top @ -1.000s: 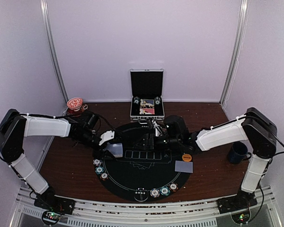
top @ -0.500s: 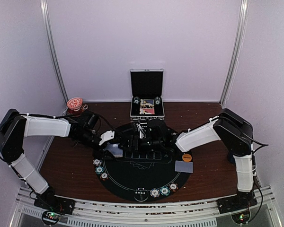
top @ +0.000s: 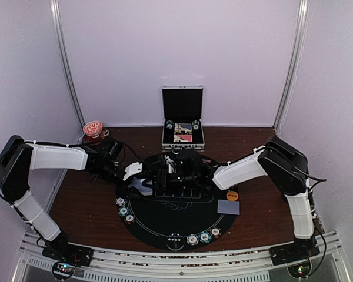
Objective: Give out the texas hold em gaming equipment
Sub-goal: Pick up the poker card from the face-down deck piles.
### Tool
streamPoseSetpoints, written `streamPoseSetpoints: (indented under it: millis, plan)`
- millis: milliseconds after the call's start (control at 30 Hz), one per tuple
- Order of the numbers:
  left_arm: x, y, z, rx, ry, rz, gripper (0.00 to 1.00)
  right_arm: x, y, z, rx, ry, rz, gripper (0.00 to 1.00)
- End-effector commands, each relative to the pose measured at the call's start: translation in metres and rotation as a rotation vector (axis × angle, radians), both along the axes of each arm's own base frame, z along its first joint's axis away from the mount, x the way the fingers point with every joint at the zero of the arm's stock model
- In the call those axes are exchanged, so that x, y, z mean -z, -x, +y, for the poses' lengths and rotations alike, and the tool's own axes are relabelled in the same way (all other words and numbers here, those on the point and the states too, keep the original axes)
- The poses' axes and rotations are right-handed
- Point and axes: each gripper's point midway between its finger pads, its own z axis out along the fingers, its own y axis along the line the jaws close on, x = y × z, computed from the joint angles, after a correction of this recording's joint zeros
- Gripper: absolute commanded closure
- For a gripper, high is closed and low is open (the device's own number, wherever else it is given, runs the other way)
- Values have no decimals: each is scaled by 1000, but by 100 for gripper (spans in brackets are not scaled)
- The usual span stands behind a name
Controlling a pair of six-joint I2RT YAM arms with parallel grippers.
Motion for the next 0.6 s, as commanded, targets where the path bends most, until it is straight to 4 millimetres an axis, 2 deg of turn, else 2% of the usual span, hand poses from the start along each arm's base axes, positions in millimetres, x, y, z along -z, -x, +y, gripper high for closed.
streamPoseSetpoints:
  millis: [0, 333, 567]
  plan:
    - [-10, -3, -4, 18, 36, -22, 39, 14, -5, 0, 27, 64, -7, 41]
    - [-9, -3, -4, 18, 33, -19, 39, 27, -10, -23, 72, 103, 14, 65]
    - [-7, -4, -4, 18, 29, -16, 39, 17, -10, -28, 68, 91, 5, 75]
